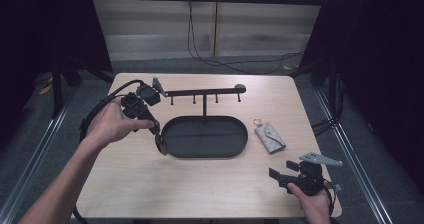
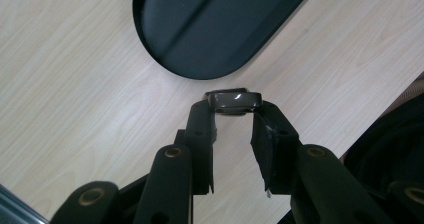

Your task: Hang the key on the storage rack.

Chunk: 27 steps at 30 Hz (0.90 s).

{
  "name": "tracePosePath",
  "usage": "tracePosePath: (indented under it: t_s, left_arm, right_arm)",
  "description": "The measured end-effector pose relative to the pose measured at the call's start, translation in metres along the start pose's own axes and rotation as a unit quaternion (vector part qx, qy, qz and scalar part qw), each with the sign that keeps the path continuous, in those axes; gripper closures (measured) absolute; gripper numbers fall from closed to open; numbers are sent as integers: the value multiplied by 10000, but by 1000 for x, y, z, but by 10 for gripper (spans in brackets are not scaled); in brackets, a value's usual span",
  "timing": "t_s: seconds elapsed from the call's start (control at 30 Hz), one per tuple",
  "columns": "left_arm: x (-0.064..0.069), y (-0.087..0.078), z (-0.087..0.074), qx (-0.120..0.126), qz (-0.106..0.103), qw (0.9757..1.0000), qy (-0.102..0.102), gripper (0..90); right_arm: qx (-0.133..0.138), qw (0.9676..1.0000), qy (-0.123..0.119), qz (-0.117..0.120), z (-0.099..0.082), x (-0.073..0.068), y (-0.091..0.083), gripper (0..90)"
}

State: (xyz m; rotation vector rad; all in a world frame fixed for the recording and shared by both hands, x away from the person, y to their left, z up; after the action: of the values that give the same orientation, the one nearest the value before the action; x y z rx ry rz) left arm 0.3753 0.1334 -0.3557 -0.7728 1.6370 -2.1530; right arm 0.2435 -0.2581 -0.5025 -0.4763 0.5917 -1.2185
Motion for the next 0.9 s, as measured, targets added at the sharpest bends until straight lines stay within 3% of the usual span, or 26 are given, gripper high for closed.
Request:
tracePosePath:
  t_s: [0.53,0.9]
  left_arm:
    - [-2,0,27,-246,5,9996,-167,706]
    - [-15,3,45,-325,-74,9988,-359,706]
  right_arm:
    - [13,10000,-21,-5,0,0,0,198]
    - [43,10000,-26,23,0,0,-1,198]
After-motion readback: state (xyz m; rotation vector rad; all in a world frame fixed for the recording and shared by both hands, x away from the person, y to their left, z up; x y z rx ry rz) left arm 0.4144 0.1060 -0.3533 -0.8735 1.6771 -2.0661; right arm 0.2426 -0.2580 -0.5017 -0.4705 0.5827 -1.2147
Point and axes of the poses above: each handheld gripper's, and its own axes: y roughly forward along the jaws, z roughly out of its top, x roughly to its right, the point moved 6 cm from there along y, roughly forward along the jaws, and after that the axes turned 9 degrees about -z, right-handed, at the moved point
